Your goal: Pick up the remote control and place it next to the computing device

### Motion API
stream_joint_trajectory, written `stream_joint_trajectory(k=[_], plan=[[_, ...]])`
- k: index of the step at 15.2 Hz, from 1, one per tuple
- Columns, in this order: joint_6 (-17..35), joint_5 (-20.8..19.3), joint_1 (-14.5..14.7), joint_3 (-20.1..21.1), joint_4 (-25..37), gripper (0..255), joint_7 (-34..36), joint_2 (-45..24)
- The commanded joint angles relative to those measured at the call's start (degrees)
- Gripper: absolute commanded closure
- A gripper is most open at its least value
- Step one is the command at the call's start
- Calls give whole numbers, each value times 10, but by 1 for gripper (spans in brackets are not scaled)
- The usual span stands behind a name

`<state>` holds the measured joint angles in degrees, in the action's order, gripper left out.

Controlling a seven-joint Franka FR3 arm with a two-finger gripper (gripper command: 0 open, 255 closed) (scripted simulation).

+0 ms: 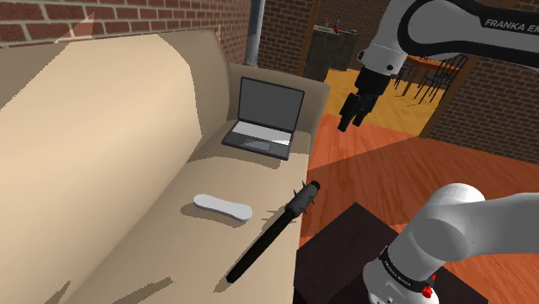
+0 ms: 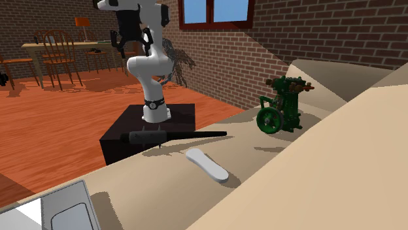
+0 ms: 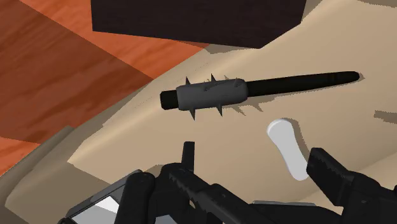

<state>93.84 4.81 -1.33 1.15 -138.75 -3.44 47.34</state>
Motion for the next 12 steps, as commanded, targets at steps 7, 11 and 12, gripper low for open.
stream_joint_trajectory(k=[7,11,12], plan=[[106,13,27,37,-23,0,-7,-85],[175,16,43,63,-25,0,-9,-153],[191,17,46,69,-24,0,-10,-172]])
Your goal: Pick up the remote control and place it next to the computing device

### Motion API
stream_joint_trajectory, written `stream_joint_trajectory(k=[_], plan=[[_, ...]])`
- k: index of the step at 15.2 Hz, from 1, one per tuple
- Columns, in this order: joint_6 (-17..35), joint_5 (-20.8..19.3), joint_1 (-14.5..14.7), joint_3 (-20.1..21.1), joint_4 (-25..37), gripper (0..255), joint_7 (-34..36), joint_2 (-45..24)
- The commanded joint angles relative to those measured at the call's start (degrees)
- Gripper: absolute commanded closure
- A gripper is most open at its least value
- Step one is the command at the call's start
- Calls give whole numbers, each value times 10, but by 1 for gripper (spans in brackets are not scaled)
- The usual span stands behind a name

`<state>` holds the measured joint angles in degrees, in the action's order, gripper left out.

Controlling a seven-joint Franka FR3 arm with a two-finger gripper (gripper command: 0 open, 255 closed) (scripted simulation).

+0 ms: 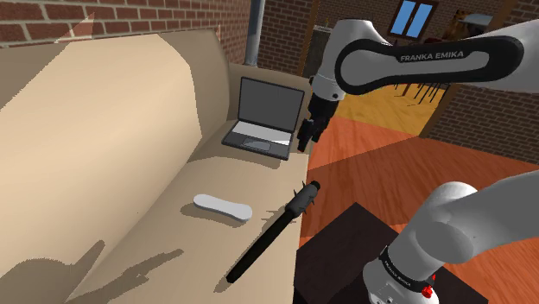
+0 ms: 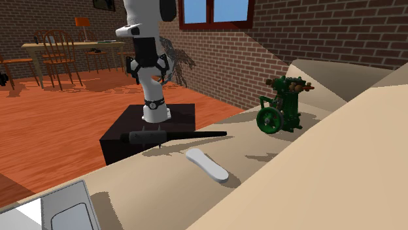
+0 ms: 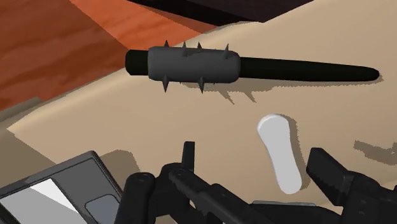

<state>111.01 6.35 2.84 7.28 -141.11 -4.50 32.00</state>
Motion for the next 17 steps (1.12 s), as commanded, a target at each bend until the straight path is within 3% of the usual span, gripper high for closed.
stream_joint_trajectory(k=[1,9,17], plan=[[36,1,8,14,2,0,1,-37],[153,-23,28,65,40,0,11,-198],[235,-98,51,101,118,0,49,-372]])
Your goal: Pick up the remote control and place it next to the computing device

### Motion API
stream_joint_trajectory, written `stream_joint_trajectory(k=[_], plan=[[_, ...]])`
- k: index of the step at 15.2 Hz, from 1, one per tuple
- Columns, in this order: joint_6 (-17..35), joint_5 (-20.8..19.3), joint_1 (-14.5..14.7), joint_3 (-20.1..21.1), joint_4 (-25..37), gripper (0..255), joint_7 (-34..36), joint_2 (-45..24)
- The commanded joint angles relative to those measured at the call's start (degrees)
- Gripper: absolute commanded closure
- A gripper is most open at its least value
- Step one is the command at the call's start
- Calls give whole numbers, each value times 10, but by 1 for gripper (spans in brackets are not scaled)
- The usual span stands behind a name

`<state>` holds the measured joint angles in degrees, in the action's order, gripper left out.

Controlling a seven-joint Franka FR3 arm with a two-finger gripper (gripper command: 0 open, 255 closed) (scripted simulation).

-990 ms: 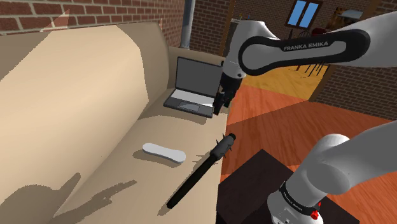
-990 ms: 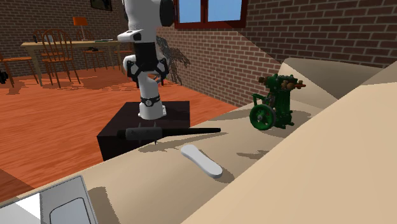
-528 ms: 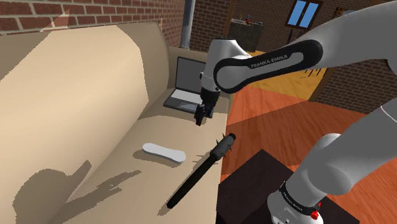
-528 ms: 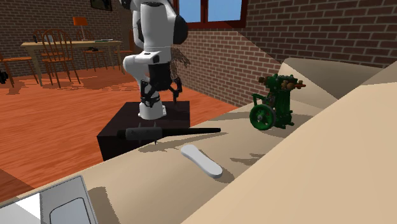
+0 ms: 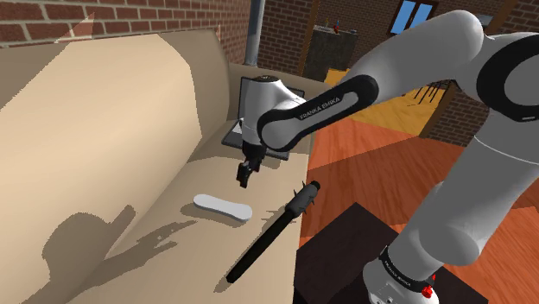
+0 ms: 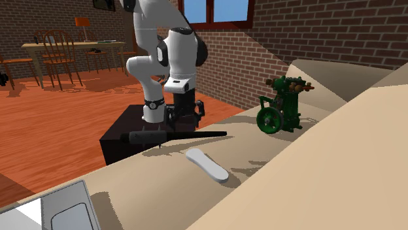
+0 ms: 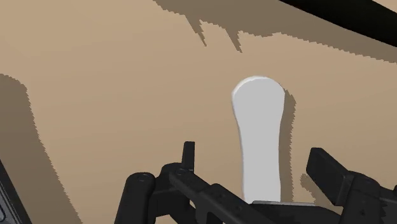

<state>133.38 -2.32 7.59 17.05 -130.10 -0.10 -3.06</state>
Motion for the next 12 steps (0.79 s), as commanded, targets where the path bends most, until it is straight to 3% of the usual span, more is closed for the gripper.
stream_joint_trajectory(k=[1,8,12], plan=[[18,-23,8,5,20,0,11,-43],[49,-107,56,1,122,0,48,-196],[67,-120,65,-6,130,0,56,-224]])
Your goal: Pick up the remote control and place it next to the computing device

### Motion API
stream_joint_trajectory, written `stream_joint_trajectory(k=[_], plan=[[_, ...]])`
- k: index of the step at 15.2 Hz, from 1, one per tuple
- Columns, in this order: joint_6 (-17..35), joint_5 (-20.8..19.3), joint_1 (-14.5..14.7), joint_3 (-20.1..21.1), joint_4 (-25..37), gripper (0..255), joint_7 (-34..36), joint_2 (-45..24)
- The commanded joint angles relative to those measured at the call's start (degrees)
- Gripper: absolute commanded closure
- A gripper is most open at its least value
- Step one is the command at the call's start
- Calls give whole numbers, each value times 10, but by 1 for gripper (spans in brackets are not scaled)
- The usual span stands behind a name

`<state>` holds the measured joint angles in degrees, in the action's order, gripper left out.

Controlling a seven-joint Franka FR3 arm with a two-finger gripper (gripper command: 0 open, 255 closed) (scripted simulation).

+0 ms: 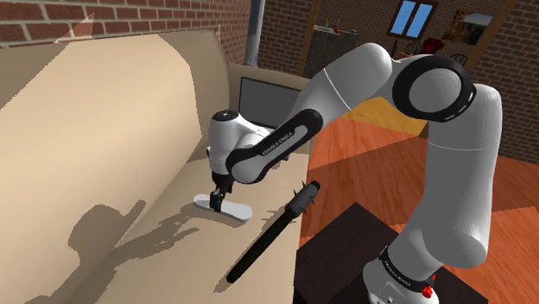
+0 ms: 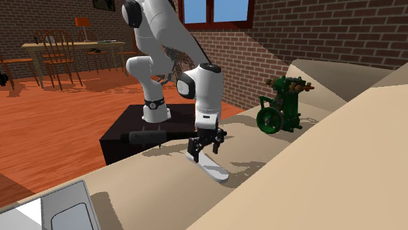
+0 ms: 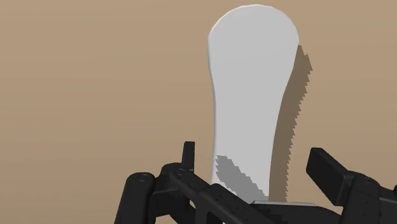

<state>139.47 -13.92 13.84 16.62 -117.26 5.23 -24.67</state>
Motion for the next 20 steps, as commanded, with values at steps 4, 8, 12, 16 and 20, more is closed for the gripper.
stream_joint_trajectory(k=[4,8,12,16,20], plan=[[29,-16,7,-10,2,0,10,-32],[32,-17,8,-11,2,0,11,-35],[32,-17,8,-11,2,0,11,-35],[32,-17,8,-11,2,255,11,-35],[32,-17,8,-11,2,255,11,-35]])
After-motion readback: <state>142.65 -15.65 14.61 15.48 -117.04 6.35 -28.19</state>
